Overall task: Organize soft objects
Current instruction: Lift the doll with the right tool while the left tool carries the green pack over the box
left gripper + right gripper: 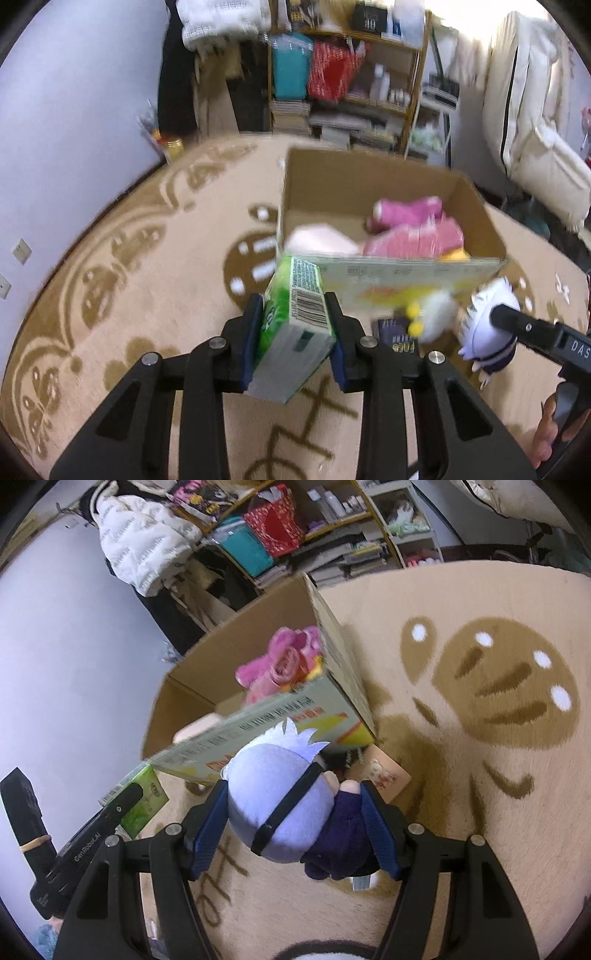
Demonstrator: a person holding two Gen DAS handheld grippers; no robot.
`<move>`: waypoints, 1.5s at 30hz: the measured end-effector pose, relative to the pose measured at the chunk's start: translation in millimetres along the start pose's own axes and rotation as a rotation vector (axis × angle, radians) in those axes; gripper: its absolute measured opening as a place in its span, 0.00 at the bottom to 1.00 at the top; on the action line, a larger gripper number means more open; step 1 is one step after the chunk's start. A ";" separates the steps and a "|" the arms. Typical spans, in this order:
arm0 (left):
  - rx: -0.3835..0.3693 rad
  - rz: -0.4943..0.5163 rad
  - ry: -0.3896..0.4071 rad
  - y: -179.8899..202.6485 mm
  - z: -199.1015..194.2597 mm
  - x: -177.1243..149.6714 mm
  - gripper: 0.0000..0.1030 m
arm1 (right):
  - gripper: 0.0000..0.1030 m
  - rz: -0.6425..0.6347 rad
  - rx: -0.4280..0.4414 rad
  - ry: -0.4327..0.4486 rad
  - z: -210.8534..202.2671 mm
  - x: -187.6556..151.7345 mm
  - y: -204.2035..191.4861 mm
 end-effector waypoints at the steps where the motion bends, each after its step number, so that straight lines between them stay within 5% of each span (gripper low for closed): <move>1: 0.005 0.002 0.027 -0.2 -5.3 5.2 0.30 | 0.71 0.001 0.015 0.010 -3.0 1.5 -2.3; 16: 0.054 0.060 0.233 4.0 -71.3 45.6 0.30 | 0.71 -0.032 0.120 0.151 -48.8 28.6 -39.6; 22: 0.011 0.074 0.288 13.4 -89.0 61.2 0.30 | 0.71 -0.053 0.142 0.202 -60.5 44.2 -50.8; 36: 0.008 0.112 0.348 22.1 -76.2 110.5 0.30 | 0.72 -0.071 0.178 0.269 -62.0 86.1 -70.8; 45: 0.001 0.140 0.302 32.2 -46.4 113.3 0.31 | 0.72 -0.132 0.145 0.285 -50.3 99.2 -80.5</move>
Point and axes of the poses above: each gripper's, at about its wrist camera, not at the fingertips, and z roughly the way its jaws point, y to its right, x to its top, the point moved 8 cm from there along z, roughly the way its jaws point, and after that the axes turned 6 degrees about -x, right-handed, at the moved point
